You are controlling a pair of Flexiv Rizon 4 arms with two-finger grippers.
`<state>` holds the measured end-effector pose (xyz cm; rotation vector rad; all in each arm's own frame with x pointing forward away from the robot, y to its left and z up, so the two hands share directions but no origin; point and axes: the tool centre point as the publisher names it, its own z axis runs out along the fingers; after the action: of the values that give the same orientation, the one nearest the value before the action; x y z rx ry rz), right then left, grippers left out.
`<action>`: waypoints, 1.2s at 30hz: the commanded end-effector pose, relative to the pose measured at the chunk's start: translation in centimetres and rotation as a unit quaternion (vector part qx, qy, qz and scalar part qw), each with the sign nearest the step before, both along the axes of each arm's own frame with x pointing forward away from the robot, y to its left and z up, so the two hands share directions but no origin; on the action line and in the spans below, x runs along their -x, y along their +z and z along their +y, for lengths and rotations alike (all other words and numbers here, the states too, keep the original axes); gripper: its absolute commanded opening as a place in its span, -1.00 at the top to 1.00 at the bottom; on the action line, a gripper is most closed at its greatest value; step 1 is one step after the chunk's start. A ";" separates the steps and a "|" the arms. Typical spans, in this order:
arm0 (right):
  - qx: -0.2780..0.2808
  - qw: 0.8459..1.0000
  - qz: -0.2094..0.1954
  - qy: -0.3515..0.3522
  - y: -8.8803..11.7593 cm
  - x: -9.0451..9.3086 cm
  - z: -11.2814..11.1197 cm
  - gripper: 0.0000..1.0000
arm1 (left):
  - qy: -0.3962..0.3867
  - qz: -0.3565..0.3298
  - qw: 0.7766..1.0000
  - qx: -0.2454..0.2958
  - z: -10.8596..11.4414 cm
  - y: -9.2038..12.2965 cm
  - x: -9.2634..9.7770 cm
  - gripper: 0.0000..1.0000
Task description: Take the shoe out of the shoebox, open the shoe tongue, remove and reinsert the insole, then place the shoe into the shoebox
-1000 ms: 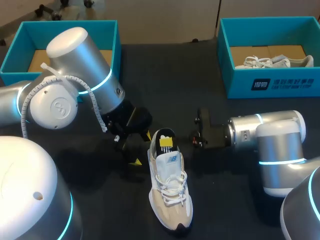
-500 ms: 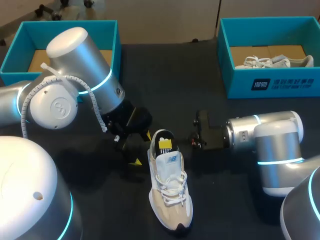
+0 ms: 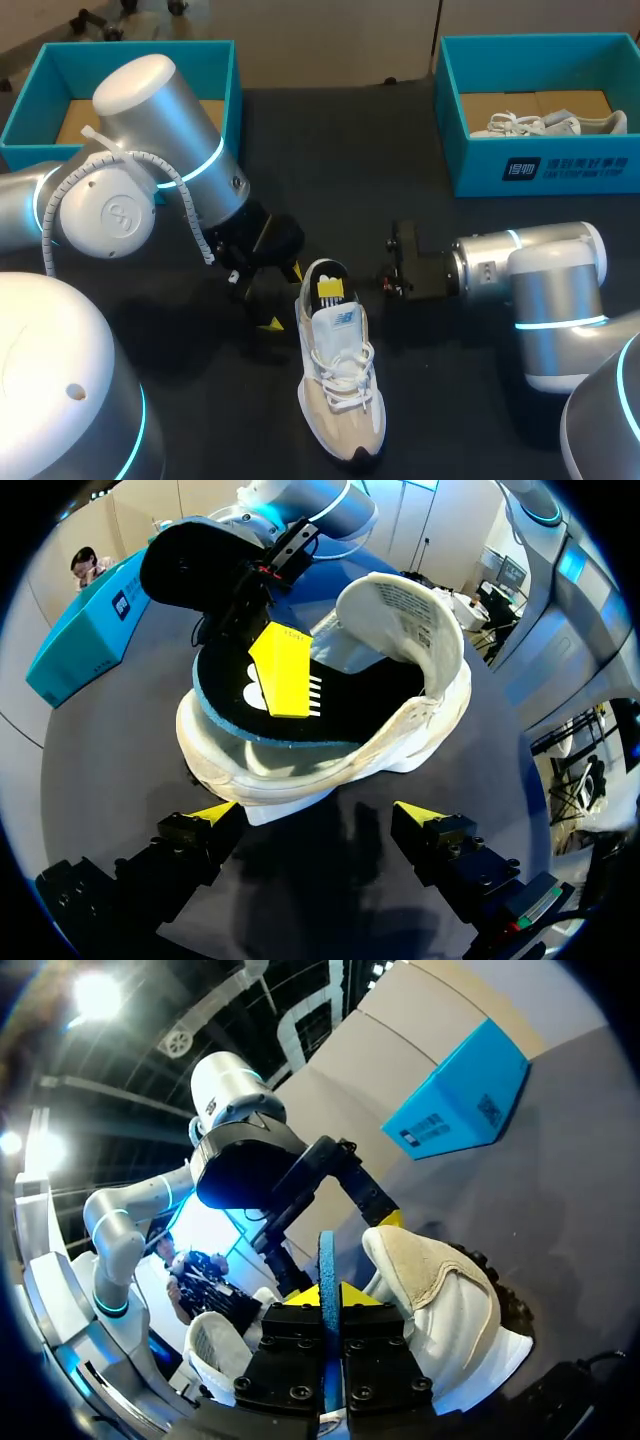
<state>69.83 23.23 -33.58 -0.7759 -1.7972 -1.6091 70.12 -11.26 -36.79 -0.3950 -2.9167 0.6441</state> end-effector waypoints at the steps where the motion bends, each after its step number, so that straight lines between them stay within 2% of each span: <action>1: 0.019 1.000 0.024 0.000 -0.8 1.2 0.1 1.00 | 0.000 -0.001 1.000 -0.002 0.0 0.1 0.1 -1.00; 15: 0.019 1.000 0.019 0.002 -0.6 1.1 0.3 1.00 | 0.000 -0.001 1.000 -0.002 0.0 0.1 0.1 -1.00; 16: 0.019 1.000 0.018 0.002 -0.5 1.1 0.3 0.59 | 0.000 -0.001 1.000 -0.002 0.0 0.1 0.1 -1.00; 17: 0.017 1.000 0.012 0.001 -0.3 1.0 0.2 0.32 | 0.000 -0.001 1.000 -0.002 0.0 0.1 0.1 -1.00; 19: 0.016 1.000 0.006 -0.001 -0.1 1.0 0.3 0.25 | 0.000 -0.001 1.000 -0.002 0.0 0.1 0.1 -1.00; 33: 0.015 1.000 -0.025 -0.008 1.4 0.7 -0.1 0.48 | 0.000 -0.001 1.000 -0.002 0.0 0.1 0.1 -1.00; 34: 0.014 0.999 -0.027 -0.009 1.4 0.7 -0.2 0.60 | 0.000 -0.001 1.000 -0.002 0.0 0.1 0.1 -1.00; 35: 0.014 0.999 -0.028 -0.011 1.4 0.7 -0.2 0.89 | 0.000 -0.001 1.000 -0.002 0.0 0.1 0.1 -1.00; 36: 0.013 0.999 -0.028 -0.012 1.4 0.6 -0.2 1.00 | 0.000 -0.001 1.000 -0.002 0.0 0.1 0.1 -1.00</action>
<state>69.62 23.19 -32.35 -0.7626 -1.8556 -1.6329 70.12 -11.26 -36.79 -0.3950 -2.9167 0.6441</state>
